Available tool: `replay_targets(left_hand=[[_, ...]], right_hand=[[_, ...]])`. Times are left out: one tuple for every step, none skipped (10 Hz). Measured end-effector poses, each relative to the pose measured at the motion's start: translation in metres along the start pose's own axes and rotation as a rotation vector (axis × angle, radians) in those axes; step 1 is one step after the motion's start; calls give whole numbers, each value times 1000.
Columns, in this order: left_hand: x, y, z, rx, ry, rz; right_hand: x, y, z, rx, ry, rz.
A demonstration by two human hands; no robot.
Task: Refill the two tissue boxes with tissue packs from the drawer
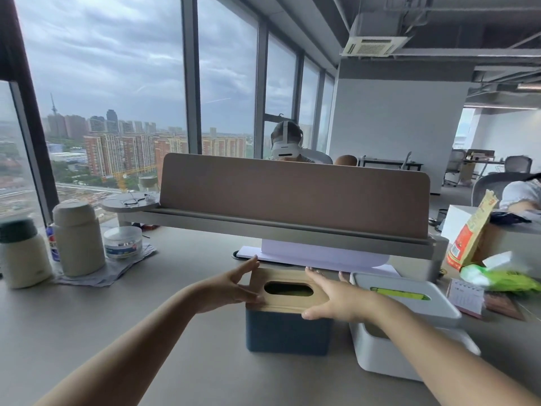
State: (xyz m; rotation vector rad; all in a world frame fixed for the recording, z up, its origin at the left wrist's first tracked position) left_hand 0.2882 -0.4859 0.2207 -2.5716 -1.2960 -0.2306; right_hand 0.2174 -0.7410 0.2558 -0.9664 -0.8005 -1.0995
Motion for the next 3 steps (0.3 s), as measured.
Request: replay_targets(left_hand=[[-5, -6, -3, 12, 64, -32], [-12, -16, -5, -45, 307, -202], [-17, -29, -9, -185, 362, -406]], right_hand=[[-1, -8, 0, 7, 11, -46], [-3, -30, 1, 17, 66, -69], [5, -40, -3, 63, 129, -174]])
Point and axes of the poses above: each hand's wrist, its own y-axis towards the middle knuckle, its own x-axis out of the back of the hand, z = x × y, the point moved 1 cm from there along y, towards the middle knuckle
